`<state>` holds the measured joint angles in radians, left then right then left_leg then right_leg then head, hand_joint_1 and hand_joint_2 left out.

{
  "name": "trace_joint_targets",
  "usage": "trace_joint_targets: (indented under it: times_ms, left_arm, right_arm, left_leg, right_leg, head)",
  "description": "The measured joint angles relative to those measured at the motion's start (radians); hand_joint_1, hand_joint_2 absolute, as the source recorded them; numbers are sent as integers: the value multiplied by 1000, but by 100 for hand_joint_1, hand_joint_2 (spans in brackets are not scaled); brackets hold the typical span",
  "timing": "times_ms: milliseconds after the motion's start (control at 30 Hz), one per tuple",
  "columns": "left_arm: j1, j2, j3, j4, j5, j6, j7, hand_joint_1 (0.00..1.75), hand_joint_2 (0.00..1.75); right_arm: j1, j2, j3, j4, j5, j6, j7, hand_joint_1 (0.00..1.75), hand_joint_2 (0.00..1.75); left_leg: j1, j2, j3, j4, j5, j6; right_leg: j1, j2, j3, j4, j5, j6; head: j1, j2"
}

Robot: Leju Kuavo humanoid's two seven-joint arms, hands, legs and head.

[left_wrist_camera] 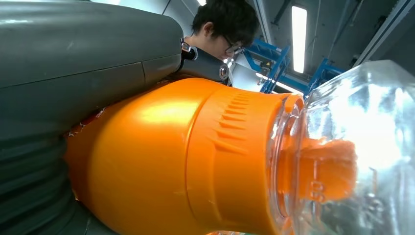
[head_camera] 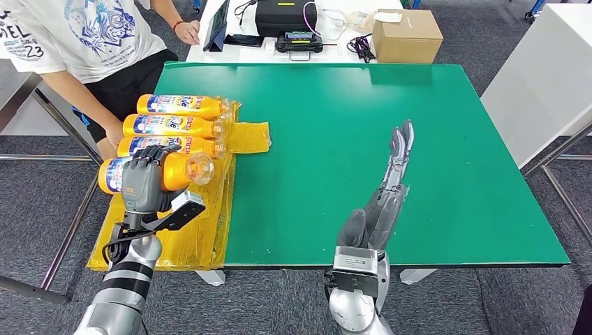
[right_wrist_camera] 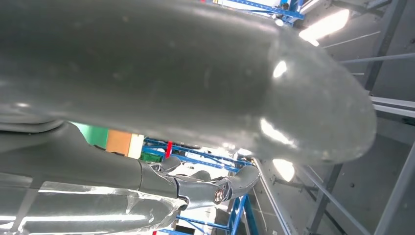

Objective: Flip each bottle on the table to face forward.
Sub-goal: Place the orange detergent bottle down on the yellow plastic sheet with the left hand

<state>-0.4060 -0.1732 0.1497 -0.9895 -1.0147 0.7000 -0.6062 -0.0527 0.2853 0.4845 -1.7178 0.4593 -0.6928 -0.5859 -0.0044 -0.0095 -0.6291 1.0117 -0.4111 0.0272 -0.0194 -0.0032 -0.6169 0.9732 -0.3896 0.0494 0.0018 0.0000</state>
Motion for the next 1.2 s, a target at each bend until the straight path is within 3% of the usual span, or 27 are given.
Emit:
trace_joint_targets:
  times_ms: [100,133,233,300,600,1200]
  left_arm:
    - [-7,2,-7,21,-38,-28,38,175,175]
    - [-21,8,-24,59,-94,-56,95,175,175]
    - [-57,43,-124,254,-412,-101,376,175,175]
    - [-65,58,-176,356,-548,-84,466,175,175]
    - [-139,80,-242,506,-512,-98,469,175,175]
    - [-155,88,-252,528,-472,-96,467,175,175]
  right_arm:
    - [-1,0,1,2,-8,20,20,0,0]
    - [-5,0,2,9,-18,40,41,0,0]
    - [-20,-2,5,53,-56,96,84,0,0]
    - [-24,-3,7,77,-66,105,82,0,0]
    - [-31,-6,10,109,-70,120,94,0,0]
    - [-31,-6,10,126,-64,127,102,0,0]
  left_leg:
    - [0,0,0,0,0,0]
    - [0,-1,1,0,0,0]
    - [0,0,1,0,0,0]
    - [0,1,1,0,0,0]
    - [0,-5,7,-1,0,0]
    - [0,-5,9,-1,2,0]
  right_leg:
    - [0,0,0,0,0,0]
    - [0,0,1,0,0,0]
    - [0,0,2,0,0,0]
    - [0,2,0,0,1,0]
    - [0,-1,9,0,-1,0]
    - [0,-1,11,0,0,0]
  head:
    - [0,0]
    - [0,0]
    - [0,0]
    - [0,0]
    - [0,0]
    - [0,0]
